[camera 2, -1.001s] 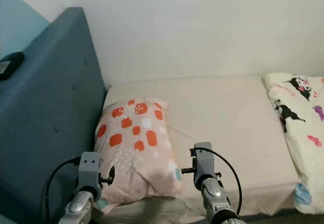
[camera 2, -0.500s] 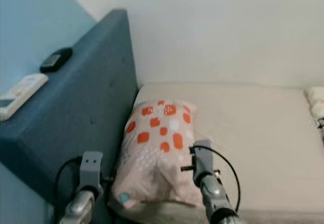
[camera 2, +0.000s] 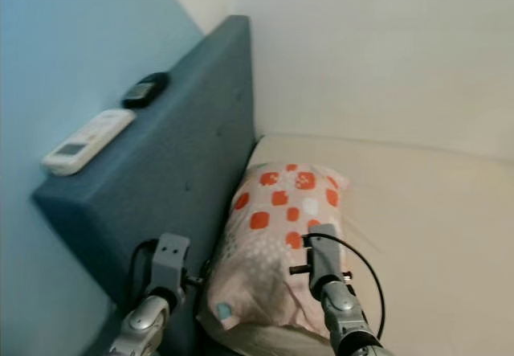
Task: Clean up the room
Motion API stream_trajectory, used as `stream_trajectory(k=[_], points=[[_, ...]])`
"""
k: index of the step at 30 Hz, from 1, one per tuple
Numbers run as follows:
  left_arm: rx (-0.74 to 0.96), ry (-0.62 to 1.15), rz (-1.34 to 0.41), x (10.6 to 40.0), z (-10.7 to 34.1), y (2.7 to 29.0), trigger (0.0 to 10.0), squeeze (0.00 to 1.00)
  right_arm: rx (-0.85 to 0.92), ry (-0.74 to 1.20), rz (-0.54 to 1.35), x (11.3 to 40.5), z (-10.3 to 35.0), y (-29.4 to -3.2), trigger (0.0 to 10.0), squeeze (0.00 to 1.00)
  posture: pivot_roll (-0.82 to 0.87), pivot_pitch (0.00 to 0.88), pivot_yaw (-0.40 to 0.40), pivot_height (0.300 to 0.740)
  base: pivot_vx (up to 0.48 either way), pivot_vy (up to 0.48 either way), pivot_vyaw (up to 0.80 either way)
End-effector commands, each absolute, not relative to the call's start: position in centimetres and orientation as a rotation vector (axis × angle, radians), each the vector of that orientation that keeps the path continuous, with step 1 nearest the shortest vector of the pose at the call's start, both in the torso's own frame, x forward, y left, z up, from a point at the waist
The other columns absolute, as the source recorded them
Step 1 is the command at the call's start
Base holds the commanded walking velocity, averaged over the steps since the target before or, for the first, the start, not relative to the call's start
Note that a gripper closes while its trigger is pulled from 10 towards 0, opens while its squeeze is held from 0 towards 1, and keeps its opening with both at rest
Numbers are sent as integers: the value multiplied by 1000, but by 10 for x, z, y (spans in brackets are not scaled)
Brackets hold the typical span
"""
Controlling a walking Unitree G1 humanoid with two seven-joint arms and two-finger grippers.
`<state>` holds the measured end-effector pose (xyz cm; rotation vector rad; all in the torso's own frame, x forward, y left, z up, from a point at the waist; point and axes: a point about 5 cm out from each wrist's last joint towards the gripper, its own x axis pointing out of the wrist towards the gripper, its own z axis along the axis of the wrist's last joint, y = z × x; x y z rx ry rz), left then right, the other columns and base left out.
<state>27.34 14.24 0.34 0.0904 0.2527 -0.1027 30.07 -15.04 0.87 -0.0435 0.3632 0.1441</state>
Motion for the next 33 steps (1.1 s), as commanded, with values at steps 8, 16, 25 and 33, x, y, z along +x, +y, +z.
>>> stream_trajectory(k=[8, 16, 25, 33], points=[[61, 314, -3, 264, -6, 166, 10000, 0, -10, 407, 91, 292, -1, -161, 10000, 0, 41, 70, -46, 726, 0, 0, 479], [35, 316, 24, 265, -5, 167, 10000, 0, -12, 400, 95, 293, 0, -160, 10000, 0, 39, 74, -44, 726, 0, -48, 0], [47, 321, 18, 266, -5, 167, 10000, 0, -10, 403, 90, 292, -1, -161, 10000, 0, 36, 79, -43, 726, 0, -427, 0], [37, 355, 35, 265, -8, 168, 10000, 0, -9, 404, 87, 291, -1, -162, 10000, 0, 34, 81, -41, 726, 0, -258, 0]])
